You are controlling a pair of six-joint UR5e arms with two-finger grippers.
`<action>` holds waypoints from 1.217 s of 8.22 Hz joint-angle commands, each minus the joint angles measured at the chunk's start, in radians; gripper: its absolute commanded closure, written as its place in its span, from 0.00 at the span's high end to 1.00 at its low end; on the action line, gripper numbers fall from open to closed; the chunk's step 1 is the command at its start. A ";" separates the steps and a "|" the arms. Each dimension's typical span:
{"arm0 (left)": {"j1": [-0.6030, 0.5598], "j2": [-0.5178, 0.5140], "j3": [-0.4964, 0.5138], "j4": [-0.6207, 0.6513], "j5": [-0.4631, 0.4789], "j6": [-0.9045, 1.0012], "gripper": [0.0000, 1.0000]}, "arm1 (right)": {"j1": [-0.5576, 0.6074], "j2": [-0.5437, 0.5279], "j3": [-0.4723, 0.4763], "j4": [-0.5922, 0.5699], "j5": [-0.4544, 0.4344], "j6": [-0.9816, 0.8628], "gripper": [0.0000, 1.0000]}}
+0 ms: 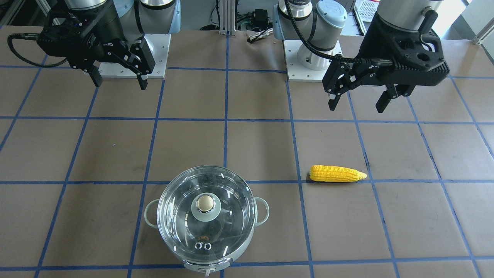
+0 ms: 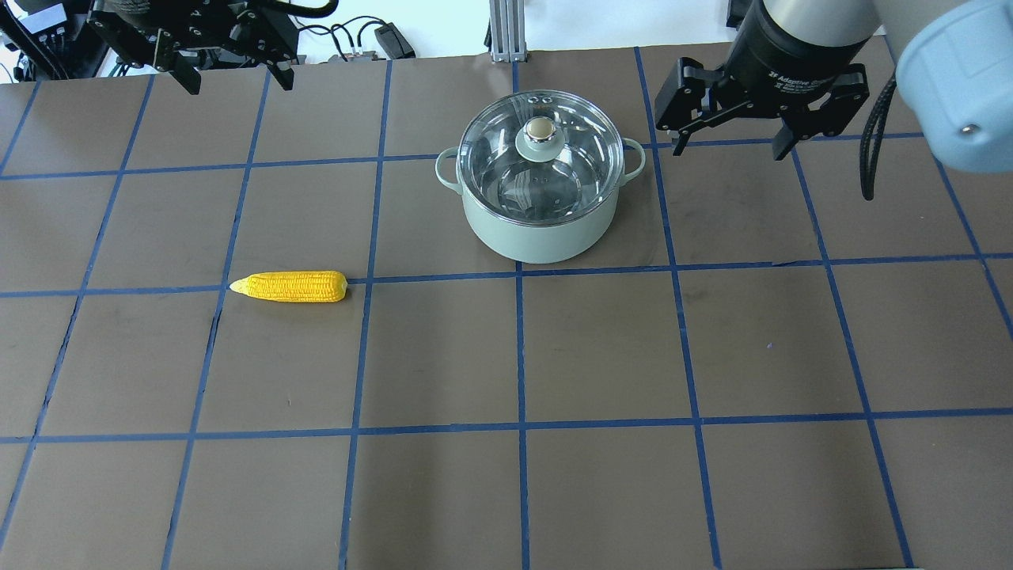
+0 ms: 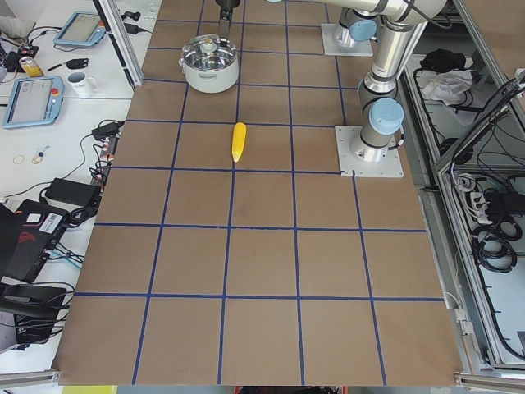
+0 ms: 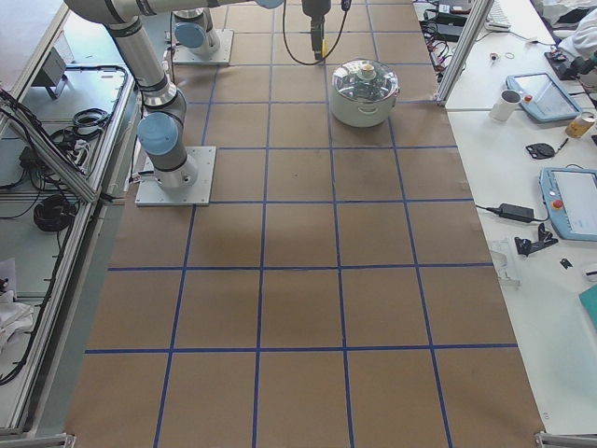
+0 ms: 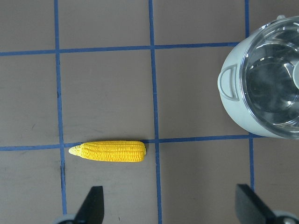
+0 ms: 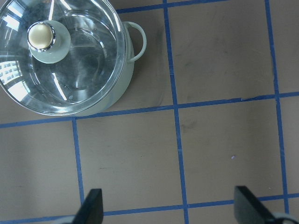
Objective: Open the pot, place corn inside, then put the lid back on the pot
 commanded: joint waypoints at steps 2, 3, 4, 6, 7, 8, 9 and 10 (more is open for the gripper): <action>-0.005 0.003 0.000 -0.038 -0.002 0.001 1.00 | 0.001 0.000 0.000 0.000 0.000 -0.002 1.00; -0.004 0.003 0.000 -0.037 -0.005 0.001 1.00 | 0.001 0.000 0.000 0.000 0.000 -0.002 1.00; -0.002 0.003 0.000 -0.029 -0.002 -0.008 1.00 | 0.002 0.000 0.000 0.000 0.003 -0.002 1.00; 0.005 0.002 -0.002 -0.037 0.003 -0.099 1.00 | 0.001 0.000 0.000 0.000 0.003 -0.002 1.00; 0.013 -0.006 -0.003 -0.032 0.003 -0.155 1.00 | 0.001 0.000 0.000 0.002 0.003 -0.002 1.00; 0.015 -0.009 -0.029 -0.029 0.003 -0.190 1.00 | 0.001 0.000 0.000 0.000 0.003 -0.002 1.00; 0.024 -0.008 -0.067 -0.028 0.003 -0.256 1.00 | 0.002 0.000 0.002 0.000 -0.002 -0.002 1.00; 0.063 -0.003 -0.102 -0.028 0.001 -0.380 1.00 | 0.003 0.000 0.000 0.002 -0.005 -0.002 1.00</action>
